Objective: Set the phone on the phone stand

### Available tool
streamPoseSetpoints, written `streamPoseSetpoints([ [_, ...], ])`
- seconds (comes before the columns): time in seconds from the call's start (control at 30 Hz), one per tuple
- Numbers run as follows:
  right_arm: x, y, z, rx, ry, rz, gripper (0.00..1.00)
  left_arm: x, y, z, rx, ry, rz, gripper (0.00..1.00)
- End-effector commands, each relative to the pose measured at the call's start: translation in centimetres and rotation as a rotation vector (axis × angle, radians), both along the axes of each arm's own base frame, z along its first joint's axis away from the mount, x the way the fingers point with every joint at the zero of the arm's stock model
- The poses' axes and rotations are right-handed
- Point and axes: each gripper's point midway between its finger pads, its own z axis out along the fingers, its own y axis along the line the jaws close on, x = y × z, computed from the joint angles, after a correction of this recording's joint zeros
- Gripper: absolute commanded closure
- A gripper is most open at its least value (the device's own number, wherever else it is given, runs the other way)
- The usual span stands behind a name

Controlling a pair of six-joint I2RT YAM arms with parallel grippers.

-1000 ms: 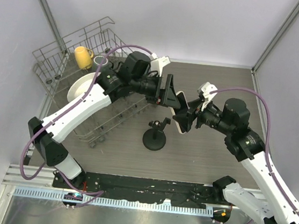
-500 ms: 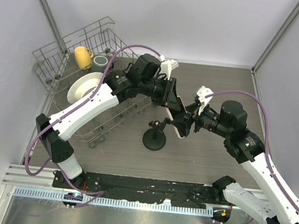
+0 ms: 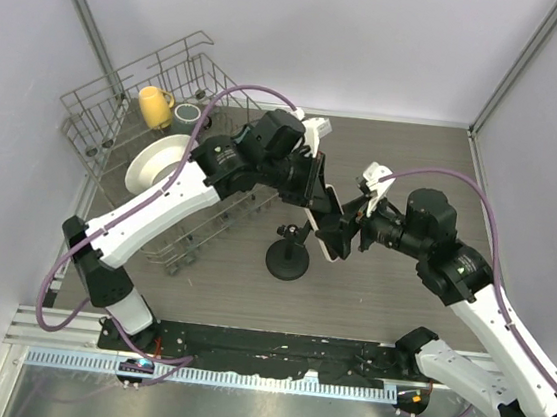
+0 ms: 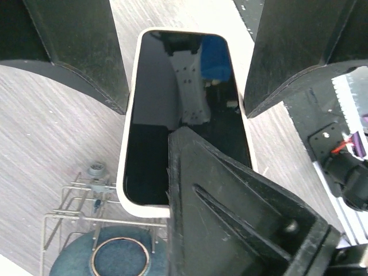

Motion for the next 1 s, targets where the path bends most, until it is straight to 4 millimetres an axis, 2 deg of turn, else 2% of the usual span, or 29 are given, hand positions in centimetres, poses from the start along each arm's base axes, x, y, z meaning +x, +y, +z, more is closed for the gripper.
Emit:
streamPoseSetpoints([
  [0.0, -1.5, -0.5, 1.2, 0.082, 0.091, -0.039, 0.18, 1.1, 5.2, 6.3, -0.002, -0.245, 0.151, 1.0],
  [0.07, -1.8, -0.7, 0.8, 0.09, 0.104, -0.047, 0.17, 1.3, 6.0, 7.3, -0.014, -0.276, 0.183, 1.0],
  [0.13, -2.2, -0.9, 1.3, 0.12, 0.099, -0.053, 0.17, 0.9, 6.4, 8.6, -0.046, -0.303, 0.182, 1.0],
  [0.27, -1.6, -1.3, 1.7, 0.135, 0.084, -0.1, 0.16, 0.7, 7.6, 10.0, -0.048, -0.346, 0.204, 1.0],
  [0.3, 0.0, -2.6, 1.6, 0.121, 0.065, -0.216, 0.17, 1.3, 8.7, 10.3, -0.023, -0.381, 0.254, 1.0],
  [0.4, 3.2, -5.6, -0.7, 0.062, 0.073, -0.473, 0.23, 0.2, 10.8, 12.8, -0.046, -0.45, 0.273, 1.0],
  [0.43, 4.0, -5.6, -2.1, 0.02, 0.095, -0.493, 0.3, -0.7, 11.8, 14.1, -0.077, -0.477, 0.273, 1.0],
  [0.5, 4.6, -5.2, -4.4, -0.027, 0.151, -0.5, 0.45, -1.6, 12.7, 15.1, -0.101, -0.507, 0.262, 1.0],
  [0.53, 5.0, -4.4, -6.0, -0.056, 0.173, -0.461, 0.63, -2.5, 13.6, 15.9, -0.128, -0.522, 0.261, 1.0],
  [0.57, 4.8, -3.4, -6.4, -0.056, 0.177, -0.397, 0.67, -2.9, 13.9, 15.9, -0.129, -0.524, 0.257, 1.0],
  [0.6, 3.6, -1.6, -6.5, -0.026, 0.188, -0.268, 0.68, -3.4, 14.3, 16.0, -0.133, -0.524, 0.25, 1.0],
  [0.63, 3.5, -0.5, -6.8, 0.007, 0.157, -0.201, 0.67, -3.9, 14.4, 16.0, -0.143, -0.518, 0.237, 1.0],
  [0.67, 3.1, 0.0, -6.2, 0.041, 0.111, -0.156, 0.67, -4.6, 14.6, 15.9, -0.151, -0.516, 0.215, 1.0],
  [0.77, 3.3, 0.7, -6.6, 0.101, 0.044, -0.123, 0.63, -6.5, 14.0, 15.1, -0.179, -0.492, 0.116, 1.0],
  [0.87, 3.3, 1.3, -8.8, 0.048, 0.104, -0.085, 0.62, -7.5, 13.6, 14.2, -0.195, -0.477, 0.054, 1.0],
  [0.97, 3.4, 1.4, -9.1, 0.043, 0.103, -0.084, 0.6, -8.0, 13.3, 13.4, -0.19, -0.463, 0.014, 1.0],
])
